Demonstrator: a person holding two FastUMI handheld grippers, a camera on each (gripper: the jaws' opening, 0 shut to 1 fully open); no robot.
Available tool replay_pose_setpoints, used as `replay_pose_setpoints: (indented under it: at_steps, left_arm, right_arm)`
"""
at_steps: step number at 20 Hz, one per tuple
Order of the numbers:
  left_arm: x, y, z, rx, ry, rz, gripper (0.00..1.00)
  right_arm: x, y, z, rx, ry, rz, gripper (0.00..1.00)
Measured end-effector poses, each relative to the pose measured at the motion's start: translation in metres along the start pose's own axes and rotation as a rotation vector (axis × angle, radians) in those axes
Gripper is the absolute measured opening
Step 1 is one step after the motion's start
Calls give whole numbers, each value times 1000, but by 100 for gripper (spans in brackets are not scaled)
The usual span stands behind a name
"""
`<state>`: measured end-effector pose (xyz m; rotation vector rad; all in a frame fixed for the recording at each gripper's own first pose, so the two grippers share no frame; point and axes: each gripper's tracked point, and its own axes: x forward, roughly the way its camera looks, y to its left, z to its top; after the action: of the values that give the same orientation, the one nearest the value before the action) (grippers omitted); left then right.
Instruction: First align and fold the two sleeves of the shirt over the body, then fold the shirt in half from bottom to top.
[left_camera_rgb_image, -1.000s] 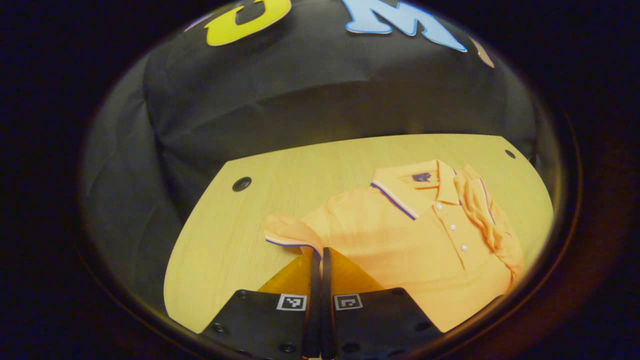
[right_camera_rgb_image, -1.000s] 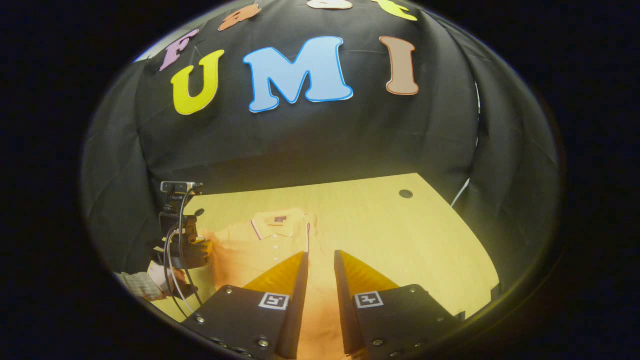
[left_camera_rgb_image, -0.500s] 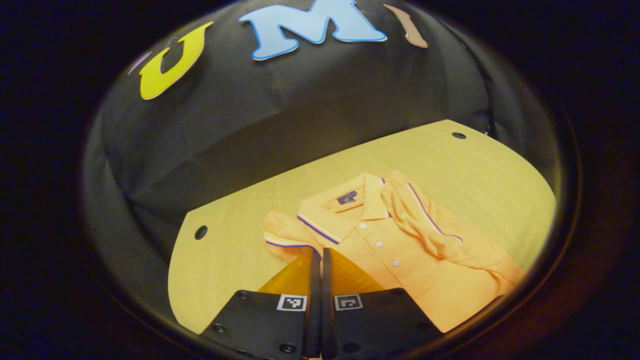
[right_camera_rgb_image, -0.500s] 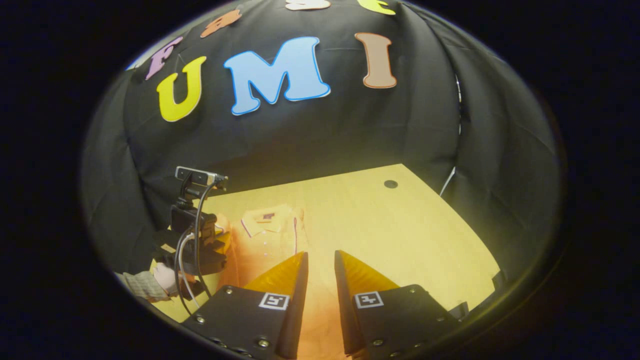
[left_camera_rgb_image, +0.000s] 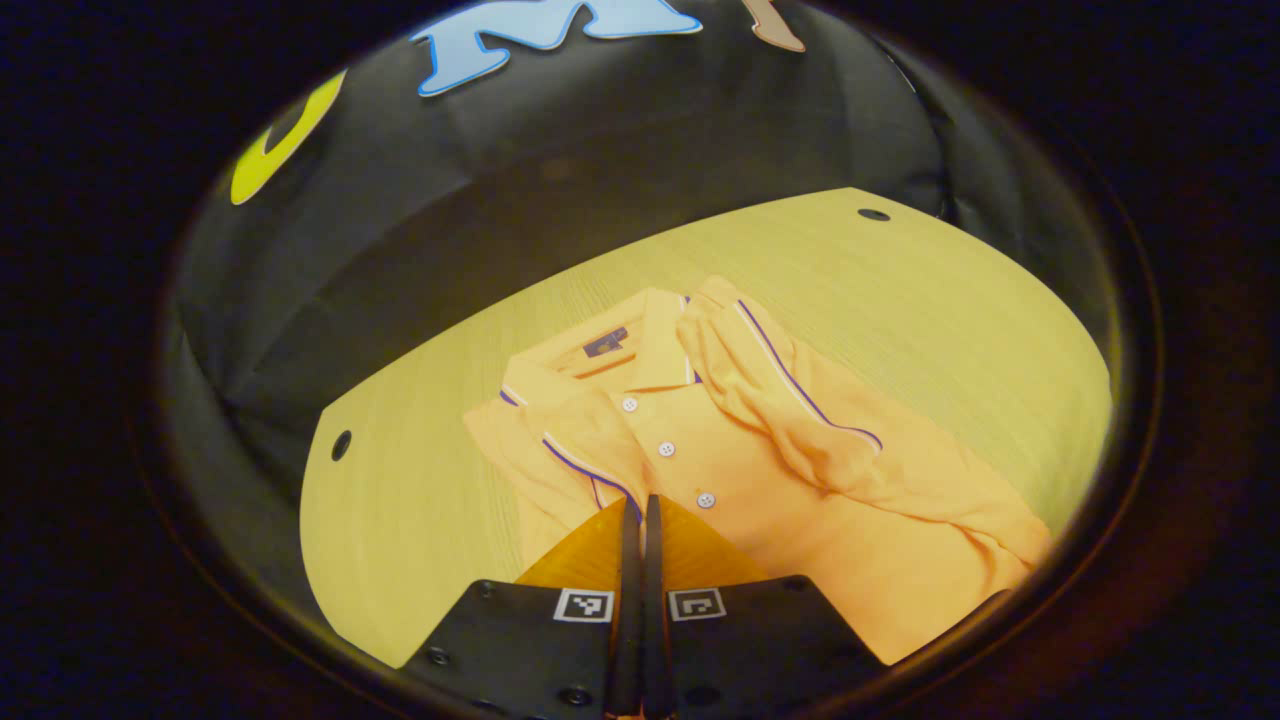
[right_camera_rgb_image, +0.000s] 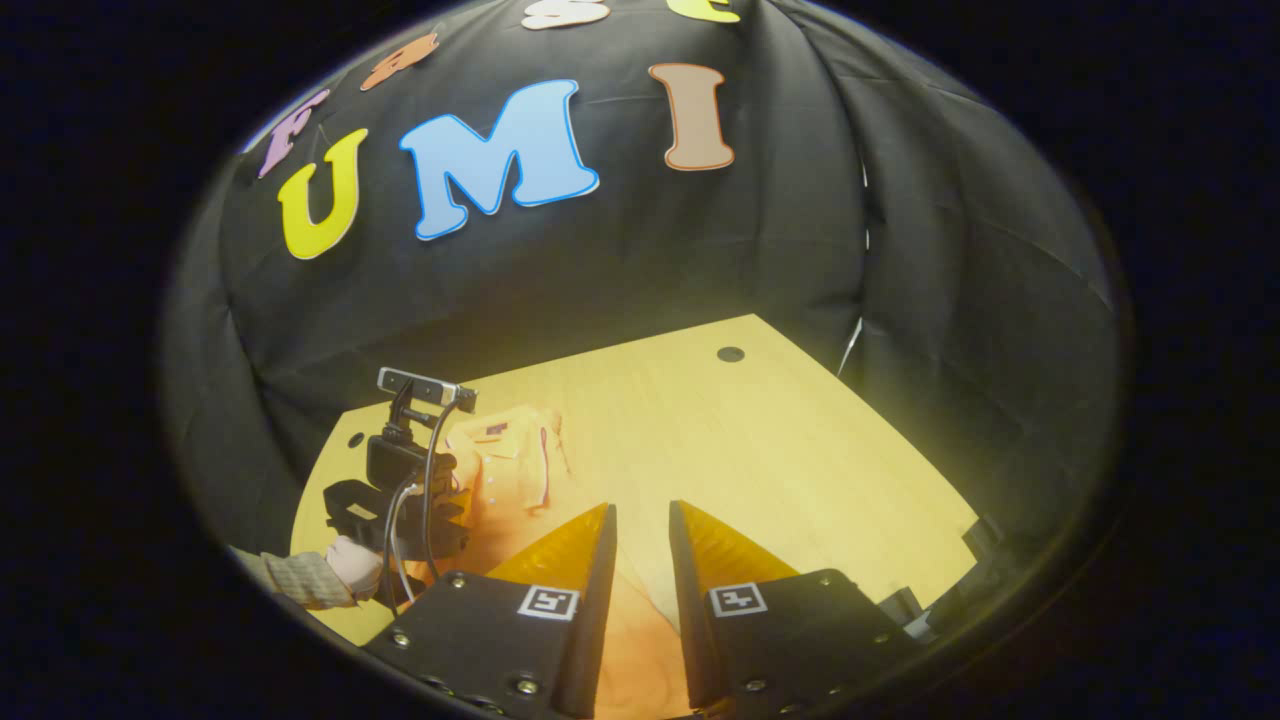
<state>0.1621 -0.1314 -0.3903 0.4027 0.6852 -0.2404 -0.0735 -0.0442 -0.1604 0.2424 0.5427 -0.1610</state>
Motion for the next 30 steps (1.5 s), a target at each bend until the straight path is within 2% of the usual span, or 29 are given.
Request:
replay_pose_setpoints:
  at_steps: [5,9,10,12,13,14,16,17,23,25,30]
  left_arm:
    - [8,-3,-9,-49,23,9,8]
    - [7,4,-8,-93,16,2,20]
    - [3,13,-11,-106,25,15,28]
    - [-4,21,-11,-170,11,-3,75]
    - [-13,29,-9,-198,-8,6,94]
    - [-21,41,-6,-210,-33,38,100]
    - [-46,60,3,-212,-80,75,98]
    - [-61,65,7,-216,-101,78,100]
    - [-148,82,15,-241,-206,75,100]
    - [-172,84,11,-249,-222,78,97]
    - [-222,81,-10,-277,-227,76,100]
  right_arm:
    - [1,-12,-10,16,-11,-2,33]
    - [5,-8,-9,14,-21,24,34]
    - [6,-6,-8,10,-21,34,33]
    - [9,-1,-9,1,-19,56,34]
    - [11,2,-10,-5,-17,68,34]
    - [13,6,-10,-12,-14,80,34]
    - [16,14,-12,-27,-4,108,33]
    - [18,19,-14,-36,1,123,33]
    - [28,44,-21,-82,25,212,33]
    - [31,51,-25,-101,37,237,34]
    - [32,67,-47,-164,83,297,34]
